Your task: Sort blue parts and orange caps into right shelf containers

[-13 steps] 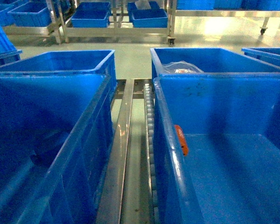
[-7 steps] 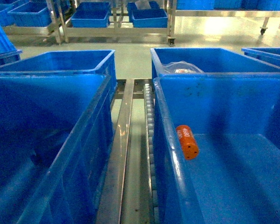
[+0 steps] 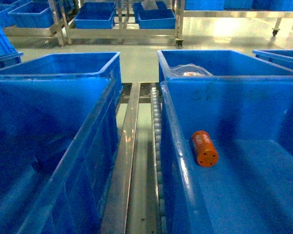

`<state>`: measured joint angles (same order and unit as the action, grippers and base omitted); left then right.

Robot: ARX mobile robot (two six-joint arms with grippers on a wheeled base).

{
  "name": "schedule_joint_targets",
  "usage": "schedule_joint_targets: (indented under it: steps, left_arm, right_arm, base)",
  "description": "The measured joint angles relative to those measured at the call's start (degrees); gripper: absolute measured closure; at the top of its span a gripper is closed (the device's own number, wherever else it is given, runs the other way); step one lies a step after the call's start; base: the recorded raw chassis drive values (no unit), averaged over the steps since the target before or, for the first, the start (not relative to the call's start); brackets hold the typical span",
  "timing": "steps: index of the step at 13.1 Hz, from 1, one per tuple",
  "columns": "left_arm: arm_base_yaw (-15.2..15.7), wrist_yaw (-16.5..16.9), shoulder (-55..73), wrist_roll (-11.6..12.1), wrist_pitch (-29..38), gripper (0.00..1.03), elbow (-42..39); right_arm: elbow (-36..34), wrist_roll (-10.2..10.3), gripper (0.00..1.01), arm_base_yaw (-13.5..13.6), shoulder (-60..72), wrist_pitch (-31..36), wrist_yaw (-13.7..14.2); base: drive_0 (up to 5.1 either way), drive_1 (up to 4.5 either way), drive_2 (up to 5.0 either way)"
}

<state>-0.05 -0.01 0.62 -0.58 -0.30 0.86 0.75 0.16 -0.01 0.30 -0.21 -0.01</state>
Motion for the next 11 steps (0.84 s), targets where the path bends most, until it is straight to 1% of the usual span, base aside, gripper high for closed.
schedule_joint_targets:
  steps: [11]
  left_arm:
    - [0.0, 0.0, 0.0, 0.0, 0.0, 0.05, 0.0]
  right_arm:
    - [0.0, 0.0, 0.03, 0.0, 0.0, 0.0, 0.0]
  base:
    - [0.0, 0.0, 0.0]
